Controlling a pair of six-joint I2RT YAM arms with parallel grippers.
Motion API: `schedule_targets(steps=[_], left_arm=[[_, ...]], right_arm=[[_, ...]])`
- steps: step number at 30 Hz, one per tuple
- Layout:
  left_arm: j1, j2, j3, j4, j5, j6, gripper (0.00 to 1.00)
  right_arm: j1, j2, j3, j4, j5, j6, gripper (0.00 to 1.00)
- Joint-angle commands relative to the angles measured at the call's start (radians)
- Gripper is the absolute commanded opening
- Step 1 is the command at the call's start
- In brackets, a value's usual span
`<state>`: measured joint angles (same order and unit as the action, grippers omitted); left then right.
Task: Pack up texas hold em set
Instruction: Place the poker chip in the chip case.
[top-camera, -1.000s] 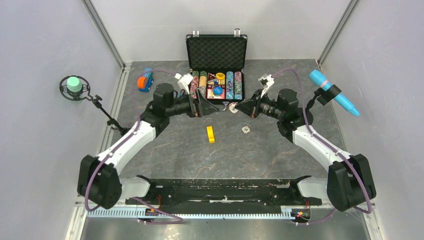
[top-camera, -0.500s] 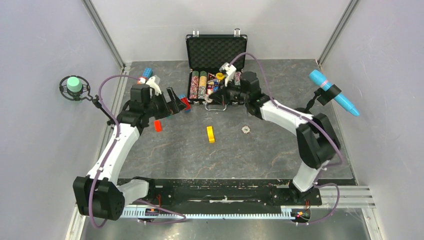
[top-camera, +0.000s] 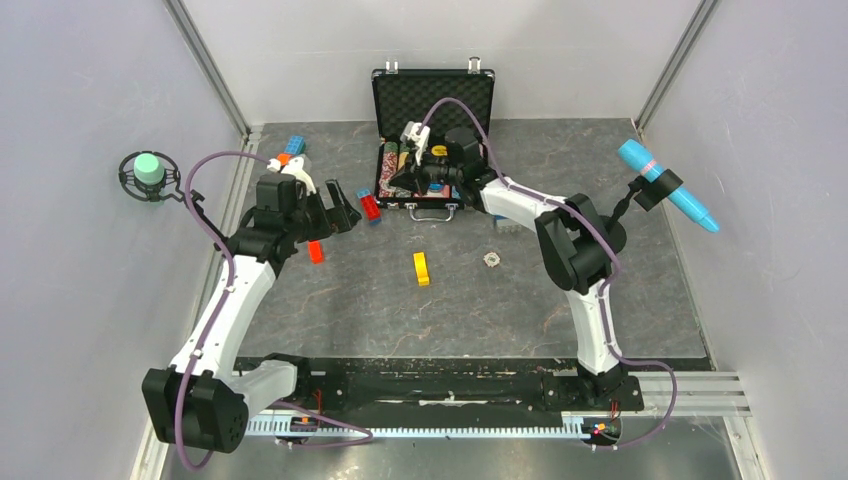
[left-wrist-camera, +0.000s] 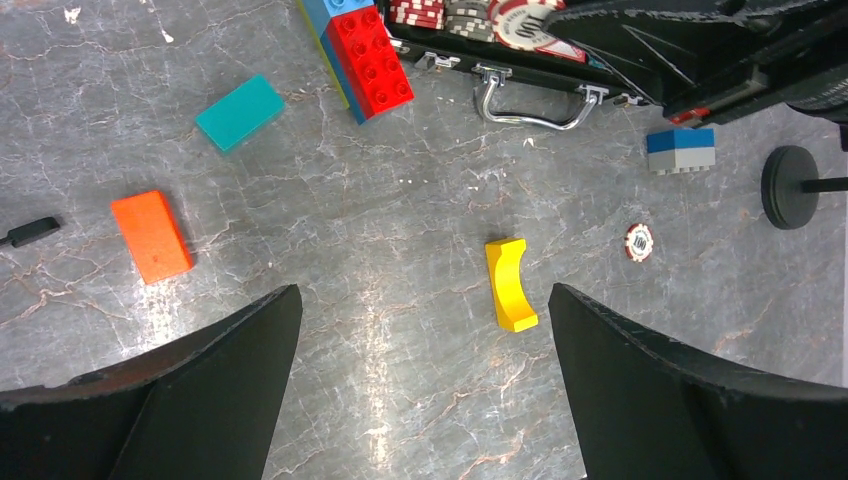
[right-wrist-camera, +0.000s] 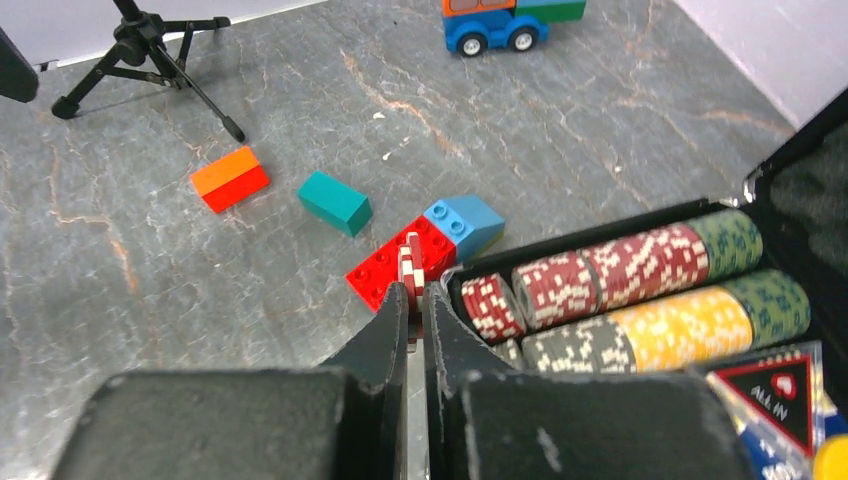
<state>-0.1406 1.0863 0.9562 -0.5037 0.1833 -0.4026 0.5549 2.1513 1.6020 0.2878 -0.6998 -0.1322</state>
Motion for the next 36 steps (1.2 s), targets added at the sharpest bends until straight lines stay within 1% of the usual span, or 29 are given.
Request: schedule_targets(steps=[1,4,6,9,10,11,20,25,36], left_arm=[[0.006,-0.011,-0.007,0.017,-0.019,0.055,1.0],[0.006,-0.012,-0.008,0.017,-0.019,0.056,1.0],[0.006,-0.013,-0.01,0.018,-0.02,0.058,1.0],[0.006,-0.015,-0.011,0.017,-0.024,0.06,1.0],[0.006,-0.015,-0.011,0.063,-0.023,0.061,1.0],[0.006,-0.015,-0.01,0.018,-0.024,0.061,1.0],[0.006,-0.013,-0.011,0.017,-0.024,0.065,1.0],[0.006,-0.015,-0.013,0.016,-0.028,0.068,1.0],[0.006,-0.015,-0.011,0.015,-0.025,0.07,1.0]], right_arm=[[0.008,0.064,0.081,0.135,-0.059,-0.088,0.0],[0.006,0.088,0.052,0.225,-0.073,-0.133,0.0],[0.006,0.105,0.044,0.252,-0.078,-0.168,0.0],[0.006,0.15,0.098,0.181,-0.082,-0.236,0.0],[0.007,0.161,0.117,0.16,-0.082,-0.259,0.0],[0.006,0.171,0.124,0.148,-0.08,-0.275,0.0],[0.007,0.222,0.172,0.104,-0.087,-0.416,0.0],[0.006,0.254,0.227,0.065,-0.086,-0.436,0.0],[0.006,0.304,0.282,0.013,-0.077,-0.473,0.0]])
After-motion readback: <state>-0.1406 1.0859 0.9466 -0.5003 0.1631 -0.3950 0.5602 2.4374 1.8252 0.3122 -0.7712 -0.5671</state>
